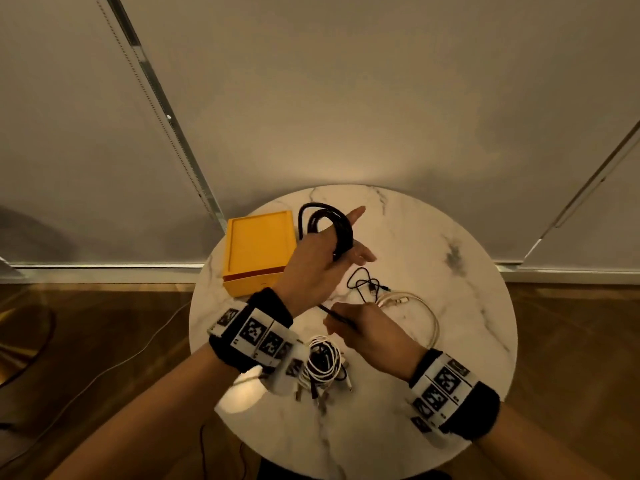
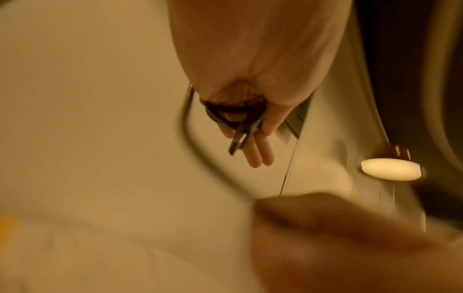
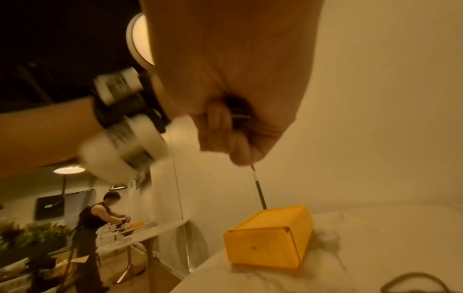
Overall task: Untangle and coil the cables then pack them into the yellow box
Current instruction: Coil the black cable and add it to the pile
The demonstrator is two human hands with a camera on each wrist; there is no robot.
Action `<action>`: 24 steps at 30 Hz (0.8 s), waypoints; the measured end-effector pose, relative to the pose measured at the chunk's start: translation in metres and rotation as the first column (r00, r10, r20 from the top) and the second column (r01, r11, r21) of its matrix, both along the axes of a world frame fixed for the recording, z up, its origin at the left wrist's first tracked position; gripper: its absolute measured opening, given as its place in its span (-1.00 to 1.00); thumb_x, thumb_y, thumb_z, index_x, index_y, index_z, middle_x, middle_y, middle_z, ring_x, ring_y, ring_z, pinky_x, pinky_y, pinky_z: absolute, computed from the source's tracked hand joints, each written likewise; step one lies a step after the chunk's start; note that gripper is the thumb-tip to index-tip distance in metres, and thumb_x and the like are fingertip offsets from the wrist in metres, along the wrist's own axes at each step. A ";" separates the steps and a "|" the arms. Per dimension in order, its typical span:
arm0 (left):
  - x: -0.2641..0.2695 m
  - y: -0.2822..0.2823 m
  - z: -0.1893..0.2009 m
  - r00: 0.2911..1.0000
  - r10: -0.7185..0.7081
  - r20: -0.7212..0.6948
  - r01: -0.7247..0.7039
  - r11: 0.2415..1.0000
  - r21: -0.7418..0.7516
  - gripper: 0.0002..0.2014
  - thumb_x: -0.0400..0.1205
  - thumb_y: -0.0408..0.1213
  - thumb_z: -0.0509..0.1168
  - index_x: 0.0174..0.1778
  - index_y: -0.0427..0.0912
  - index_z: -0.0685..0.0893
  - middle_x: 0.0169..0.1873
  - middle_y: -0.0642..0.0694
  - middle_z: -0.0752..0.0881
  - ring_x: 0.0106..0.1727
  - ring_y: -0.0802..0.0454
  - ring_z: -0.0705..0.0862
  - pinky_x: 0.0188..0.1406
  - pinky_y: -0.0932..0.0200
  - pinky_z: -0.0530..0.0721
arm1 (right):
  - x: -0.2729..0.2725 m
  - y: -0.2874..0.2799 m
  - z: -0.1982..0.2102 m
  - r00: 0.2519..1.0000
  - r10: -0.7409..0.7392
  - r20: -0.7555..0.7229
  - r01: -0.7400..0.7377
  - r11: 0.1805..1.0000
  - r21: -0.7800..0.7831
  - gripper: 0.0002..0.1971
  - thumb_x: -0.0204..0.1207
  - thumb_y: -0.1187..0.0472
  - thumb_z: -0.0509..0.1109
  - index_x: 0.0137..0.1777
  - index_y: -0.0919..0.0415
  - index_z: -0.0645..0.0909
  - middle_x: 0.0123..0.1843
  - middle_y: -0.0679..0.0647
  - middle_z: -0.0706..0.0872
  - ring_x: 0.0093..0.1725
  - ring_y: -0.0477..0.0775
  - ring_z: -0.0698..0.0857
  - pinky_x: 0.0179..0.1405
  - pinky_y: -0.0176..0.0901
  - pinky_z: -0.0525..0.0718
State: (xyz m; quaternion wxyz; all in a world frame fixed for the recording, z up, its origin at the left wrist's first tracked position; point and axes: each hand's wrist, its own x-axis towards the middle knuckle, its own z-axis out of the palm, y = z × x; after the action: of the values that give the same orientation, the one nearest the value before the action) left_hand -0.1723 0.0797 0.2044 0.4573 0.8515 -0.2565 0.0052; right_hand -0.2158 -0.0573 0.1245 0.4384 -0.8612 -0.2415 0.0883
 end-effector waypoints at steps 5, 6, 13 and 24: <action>0.007 0.025 -0.009 0.995 0.052 0.089 -0.084 0.908 0.409 -0.92 0.71 -0.29 0.21 -0.03 -0.02 0.56 -0.45 0.02 0.75 -0.48 0.29 0.57 -0.19 0.04 0.65 | 0.005 -0.025 0.030 0.977 0.073 0.201 -0.057 0.995 -0.084 -0.73 0.64 -0.05 0.25 -0.15 0.10 0.66 -0.44 -0.04 0.61 -0.47 -0.14 0.50 -0.41 -0.28 0.42; 0.004 0.027 -0.009 0.999 0.032 0.005 -0.031 0.919 0.392 -0.93 0.71 -0.30 0.21 -0.04 -0.07 0.58 -0.51 0.01 0.72 -0.52 0.26 0.57 -0.29 0.10 0.62 | 0.006 -0.030 0.036 0.973 0.092 0.211 -0.075 0.993 -0.087 -0.70 0.62 -0.09 0.25 -0.14 0.08 0.66 -0.44 -0.02 0.62 -0.46 -0.10 0.50 -0.39 -0.19 0.45; -0.013 0.022 -0.003 0.814 -0.205 -0.543 0.172 0.979 -0.113 -0.46 0.80 -0.11 -0.01 -0.39 -0.38 0.53 -0.70 -0.12 0.50 -0.73 0.03 0.39 -0.70 0.26 0.38 | 0.018 -0.031 0.073 0.946 0.163 0.281 -0.174 0.985 0.016 -0.77 0.58 0.03 0.38 -0.11 0.18 0.73 -0.25 -0.20 0.61 -0.27 -0.23 0.58 -0.26 -0.38 0.48; -0.005 0.042 -0.028 0.727 -0.271 -0.631 -0.407 0.569 -0.714 -0.73 0.73 -0.15 0.04 -0.23 -0.18 0.45 -0.64 0.04 0.36 -0.59 0.09 0.39 -0.27 0.20 0.45 | -0.002 -0.034 0.058 0.972 0.231 0.048 -0.232 0.973 0.020 -0.75 0.61 0.01 0.35 0.07 0.12 0.77 -0.28 0.02 0.76 -0.37 -0.05 0.61 -0.34 -0.14 0.56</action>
State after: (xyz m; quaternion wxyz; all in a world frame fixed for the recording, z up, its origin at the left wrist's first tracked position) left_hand -0.1773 0.1220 0.1761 0.8561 0.4878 -0.0006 -0.1706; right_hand -0.2173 -0.0909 0.1829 0.4303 -0.8235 -0.3511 0.1160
